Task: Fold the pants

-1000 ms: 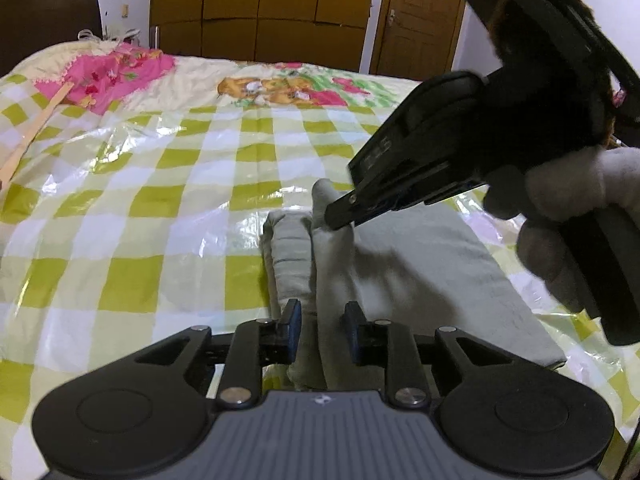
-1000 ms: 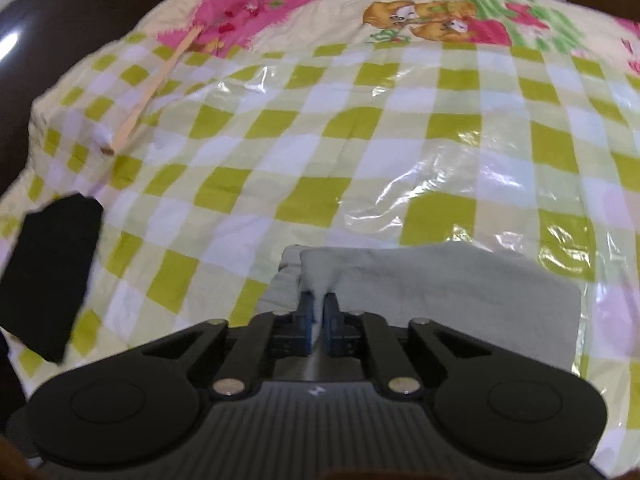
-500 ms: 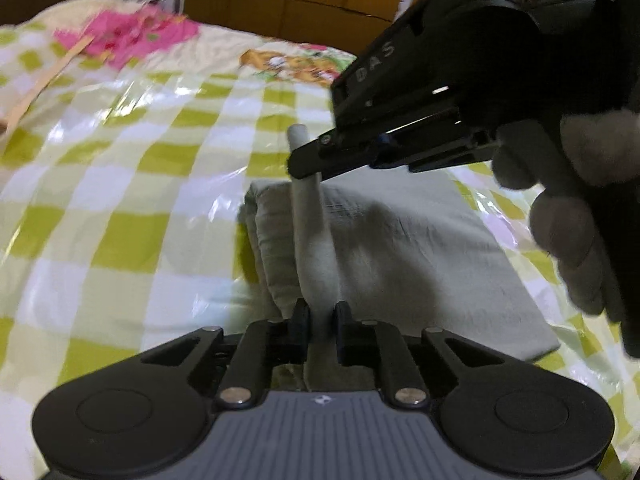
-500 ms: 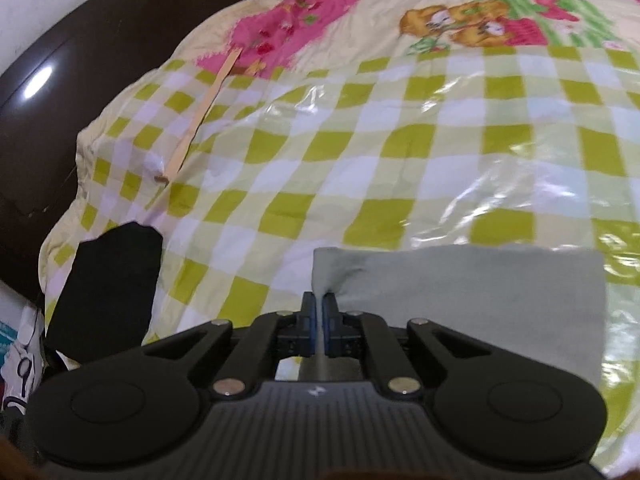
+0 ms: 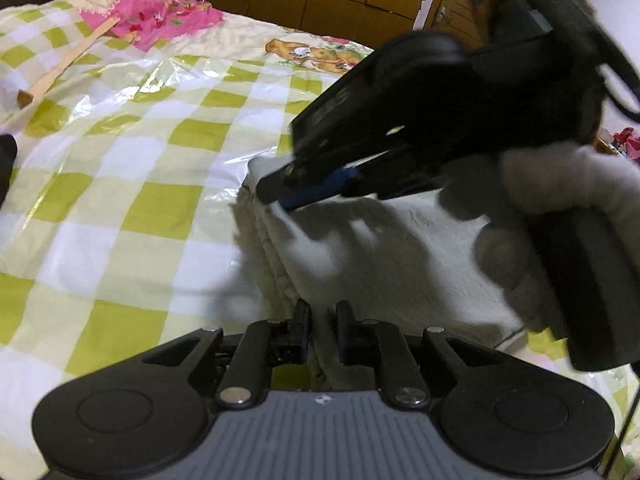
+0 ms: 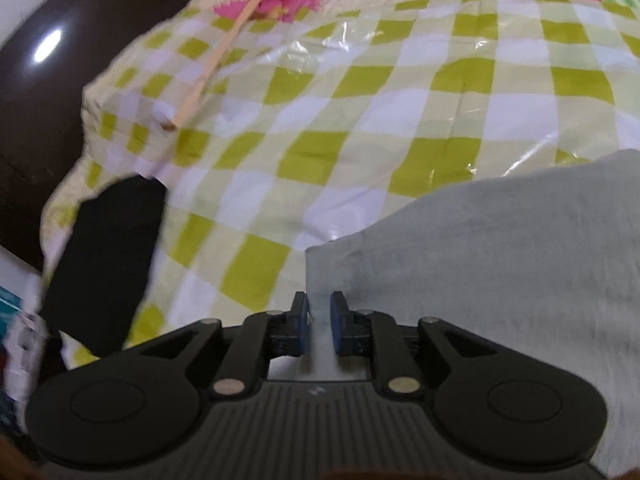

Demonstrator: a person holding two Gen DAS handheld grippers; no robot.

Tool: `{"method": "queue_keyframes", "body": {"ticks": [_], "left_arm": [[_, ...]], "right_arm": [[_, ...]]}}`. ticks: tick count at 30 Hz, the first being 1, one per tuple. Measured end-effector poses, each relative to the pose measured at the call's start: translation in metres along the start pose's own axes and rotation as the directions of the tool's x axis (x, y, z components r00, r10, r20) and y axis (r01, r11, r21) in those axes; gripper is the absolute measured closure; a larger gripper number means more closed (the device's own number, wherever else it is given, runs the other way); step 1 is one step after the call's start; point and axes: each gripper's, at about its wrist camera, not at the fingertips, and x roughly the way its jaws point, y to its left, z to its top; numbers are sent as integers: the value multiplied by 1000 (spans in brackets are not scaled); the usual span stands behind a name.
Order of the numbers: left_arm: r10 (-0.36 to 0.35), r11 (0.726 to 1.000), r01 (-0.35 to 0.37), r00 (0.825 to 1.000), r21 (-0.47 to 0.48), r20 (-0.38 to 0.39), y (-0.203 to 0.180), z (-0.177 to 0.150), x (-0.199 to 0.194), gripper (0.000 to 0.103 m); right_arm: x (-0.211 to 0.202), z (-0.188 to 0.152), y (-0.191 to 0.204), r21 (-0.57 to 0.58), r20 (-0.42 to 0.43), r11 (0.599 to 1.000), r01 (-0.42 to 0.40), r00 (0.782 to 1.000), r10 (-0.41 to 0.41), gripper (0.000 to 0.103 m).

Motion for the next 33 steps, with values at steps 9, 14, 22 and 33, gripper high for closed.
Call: {"method": "queue_keyframes", "body": {"ticks": [9, 14, 22, 33], "left_arm": [[57, 998, -58, 998, 28, 38, 1, 9, -27, 75], [101, 993, -108, 988, 55, 113, -1, 38, -22, 75], [138, 981, -155, 980, 120, 142, -15, 80, 28, 74], [235, 965, -239, 971, 107, 50, -3, 64, 39, 68]], "right_arm": [[-79, -13, 5, -31, 129, 998, -62, 989, 65, 76], [-103, -34, 2, -114, 168, 993, 36, 986, -16, 76], [-74, -75, -2, -149, 39, 989, -1, 999, 7, 76], [-75, -86, -7, -113, 48, 993, -39, 998, 45, 76]]}}
